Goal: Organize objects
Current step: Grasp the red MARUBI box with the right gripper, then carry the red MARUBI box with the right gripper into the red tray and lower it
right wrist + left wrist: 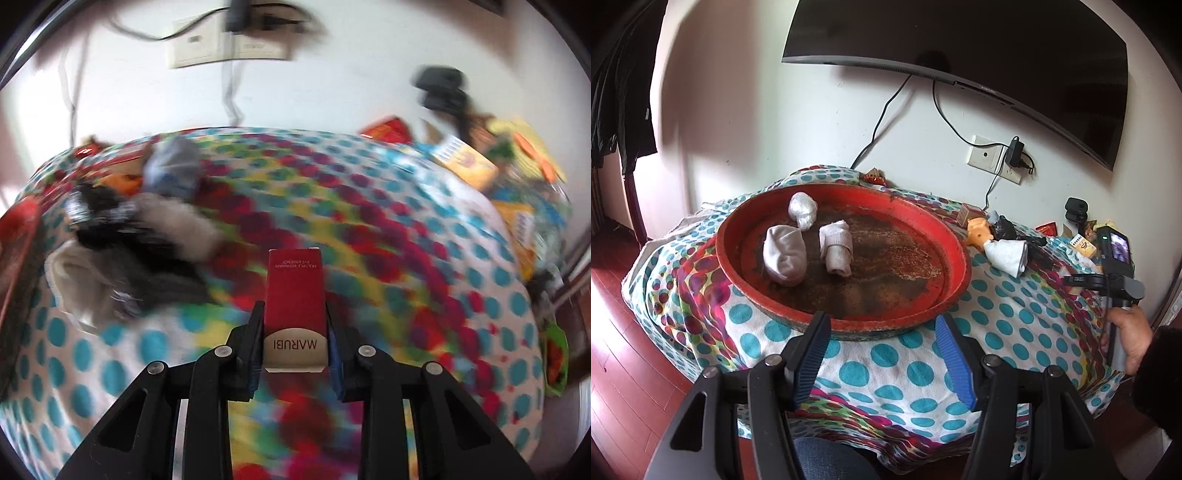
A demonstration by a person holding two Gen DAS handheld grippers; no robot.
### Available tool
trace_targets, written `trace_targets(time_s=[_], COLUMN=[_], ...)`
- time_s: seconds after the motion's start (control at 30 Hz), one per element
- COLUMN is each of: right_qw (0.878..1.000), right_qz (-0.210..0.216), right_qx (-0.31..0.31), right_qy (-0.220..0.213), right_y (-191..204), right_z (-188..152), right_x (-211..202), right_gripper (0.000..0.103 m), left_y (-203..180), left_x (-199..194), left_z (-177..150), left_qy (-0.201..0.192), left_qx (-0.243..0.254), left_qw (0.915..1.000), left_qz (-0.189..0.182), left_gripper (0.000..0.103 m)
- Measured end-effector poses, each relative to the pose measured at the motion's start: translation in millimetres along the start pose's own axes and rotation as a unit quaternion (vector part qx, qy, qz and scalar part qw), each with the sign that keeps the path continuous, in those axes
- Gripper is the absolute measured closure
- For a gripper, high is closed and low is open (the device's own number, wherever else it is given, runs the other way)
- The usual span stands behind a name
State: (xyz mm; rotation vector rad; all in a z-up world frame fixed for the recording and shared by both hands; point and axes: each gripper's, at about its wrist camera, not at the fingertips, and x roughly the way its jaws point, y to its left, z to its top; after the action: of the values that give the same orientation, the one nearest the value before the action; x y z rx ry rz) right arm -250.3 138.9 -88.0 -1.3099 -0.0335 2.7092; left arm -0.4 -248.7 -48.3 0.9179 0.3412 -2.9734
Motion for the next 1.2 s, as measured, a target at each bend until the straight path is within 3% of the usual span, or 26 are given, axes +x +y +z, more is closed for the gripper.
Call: trace_targets(time_s=[0.3,0.53,0.77,1.2], right_qw=[0.998,0.998,0.998,0.992], right_qz=[-0.04,-0.046,-0.02,0.056], right_qx=[0.037,0.039,0.013,-0.076], right_qy=[-0.016,-0.029,-0.05,-0.082], right_y=[-76.5,-77.8,-30.7,116.3], right_z=[-5.9,7.5,33.6,63.0], right_x=[-19.7,-32.5,-47.4,-70.3], right_gripper=[0.076,0.076,0.076,0.076], left_y=[-5.8,-3.9,1.9,19.2], left_x=[-2.5,-9.9,-13.3,-12.8], left_z=[-2.2,-5.3,-6.3,-2.9], left_qy=[-0.003,-0.007,-0.006,-0.015], left_qx=[0.01,0.006,-0.002,-0.02], left_qw=[0.9998,0.9996,0.9996,0.9985], left_qz=[0.017,0.026,0.029,0.049], left_gripper=[0.042,0.042,0.042,0.043])
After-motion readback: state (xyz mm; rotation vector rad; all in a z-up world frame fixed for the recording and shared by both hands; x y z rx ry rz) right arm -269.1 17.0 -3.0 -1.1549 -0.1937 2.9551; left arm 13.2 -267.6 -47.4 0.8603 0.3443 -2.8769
